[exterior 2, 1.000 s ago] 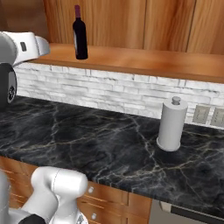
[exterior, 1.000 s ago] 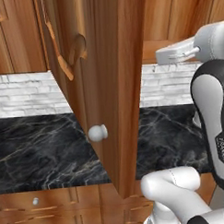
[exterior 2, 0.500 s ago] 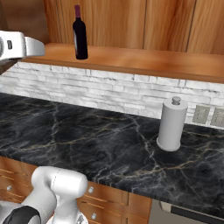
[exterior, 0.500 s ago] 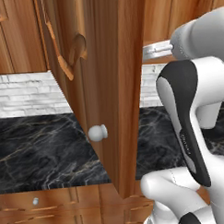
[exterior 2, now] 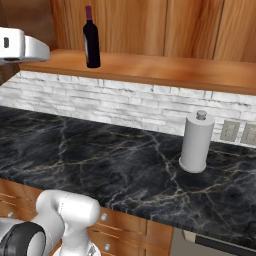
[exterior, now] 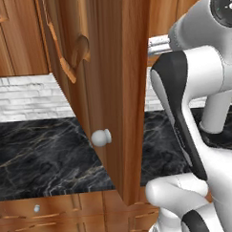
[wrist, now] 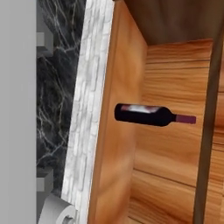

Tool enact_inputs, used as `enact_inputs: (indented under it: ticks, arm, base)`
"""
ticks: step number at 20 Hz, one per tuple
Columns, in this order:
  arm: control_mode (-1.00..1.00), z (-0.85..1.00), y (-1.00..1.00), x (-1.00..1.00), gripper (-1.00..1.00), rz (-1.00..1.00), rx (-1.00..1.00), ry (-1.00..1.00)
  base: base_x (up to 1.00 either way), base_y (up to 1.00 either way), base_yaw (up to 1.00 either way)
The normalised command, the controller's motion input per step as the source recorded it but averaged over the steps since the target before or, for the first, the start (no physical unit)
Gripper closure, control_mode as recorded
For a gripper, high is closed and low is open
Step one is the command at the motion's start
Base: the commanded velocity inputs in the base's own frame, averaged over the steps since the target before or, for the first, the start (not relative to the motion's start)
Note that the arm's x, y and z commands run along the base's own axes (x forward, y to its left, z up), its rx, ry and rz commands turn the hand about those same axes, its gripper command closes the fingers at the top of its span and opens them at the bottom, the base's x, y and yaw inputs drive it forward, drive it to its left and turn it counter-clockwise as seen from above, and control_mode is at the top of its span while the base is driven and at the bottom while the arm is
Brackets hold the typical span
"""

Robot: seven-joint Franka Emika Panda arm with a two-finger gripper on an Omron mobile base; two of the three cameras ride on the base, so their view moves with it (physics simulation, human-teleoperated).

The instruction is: Open the cabinet directly in front. Then move the wine and the mug to the dining counter with the candle on it.

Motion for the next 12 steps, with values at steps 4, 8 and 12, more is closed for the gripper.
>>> enact_inputs:
  ticks: [4,8,12]
  arm:
    - [-1.00,0.00,-0.38,0.12,-1.00,0.08,0.00,-0.03]
    - [-1.00,0.00,-0.30,0.11,-1.00,0.10,0.02,-0.15]
    - [-1.00,0.00,-0.04,0.14,-1.00,0.00,0.00,-0.21]
  base:
    - [0.00,0.00,0.00]
    - [0.00,0.00,0.00]
    - [0.00,0.00,0.00]
